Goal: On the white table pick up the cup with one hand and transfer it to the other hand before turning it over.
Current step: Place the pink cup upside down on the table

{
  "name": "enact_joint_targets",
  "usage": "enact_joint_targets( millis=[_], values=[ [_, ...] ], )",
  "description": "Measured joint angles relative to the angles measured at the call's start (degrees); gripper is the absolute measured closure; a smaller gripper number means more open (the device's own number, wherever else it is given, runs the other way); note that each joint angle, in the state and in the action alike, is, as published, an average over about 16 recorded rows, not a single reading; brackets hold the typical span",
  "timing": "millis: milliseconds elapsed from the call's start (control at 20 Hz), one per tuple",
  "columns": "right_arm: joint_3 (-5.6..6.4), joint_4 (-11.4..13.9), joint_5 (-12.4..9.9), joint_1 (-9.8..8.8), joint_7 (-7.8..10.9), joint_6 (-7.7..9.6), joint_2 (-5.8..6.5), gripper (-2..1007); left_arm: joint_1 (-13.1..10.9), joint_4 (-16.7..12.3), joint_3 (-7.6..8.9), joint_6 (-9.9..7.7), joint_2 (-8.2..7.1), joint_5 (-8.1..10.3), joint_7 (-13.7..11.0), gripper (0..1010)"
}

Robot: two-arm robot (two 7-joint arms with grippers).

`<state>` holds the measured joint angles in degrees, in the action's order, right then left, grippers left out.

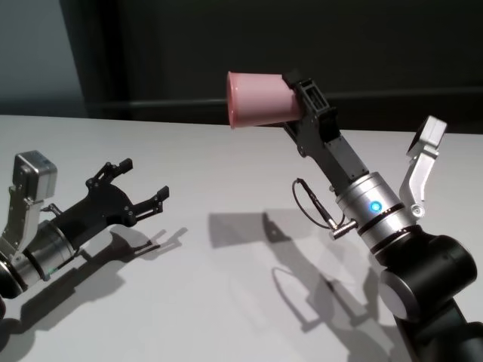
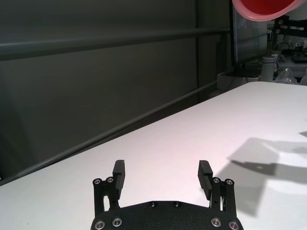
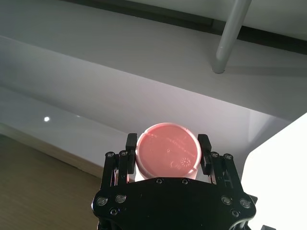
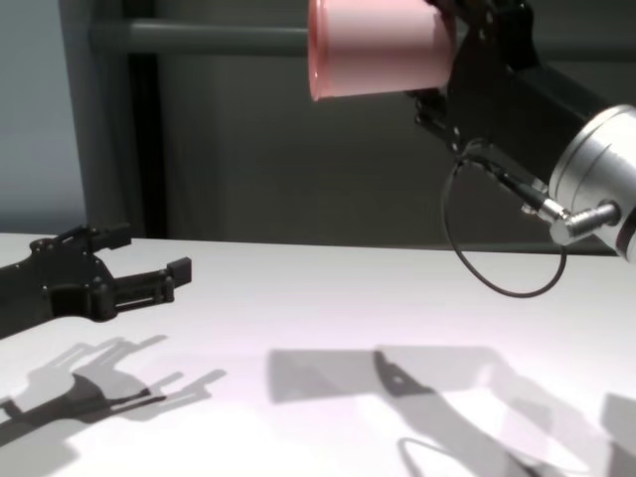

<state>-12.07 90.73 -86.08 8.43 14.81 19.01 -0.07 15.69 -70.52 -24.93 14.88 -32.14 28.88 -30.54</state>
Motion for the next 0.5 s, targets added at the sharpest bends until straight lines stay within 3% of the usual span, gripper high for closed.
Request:
enact_joint_targets(
  millis=[300,500],
  values=[
    [0.18,1.8,0.8,-1.04,-1.05,-2.03,1.26,270,0.1,0.0,-0.07,0.0,-0.02,0.03,0.0,7],
    [0.3,4.0,2.1,-1.84,-2.61,-3.81,2.95,270,0.2,0.0,-0.1,-0.01,-0.03,0.05,0.0,7]
  ],
)
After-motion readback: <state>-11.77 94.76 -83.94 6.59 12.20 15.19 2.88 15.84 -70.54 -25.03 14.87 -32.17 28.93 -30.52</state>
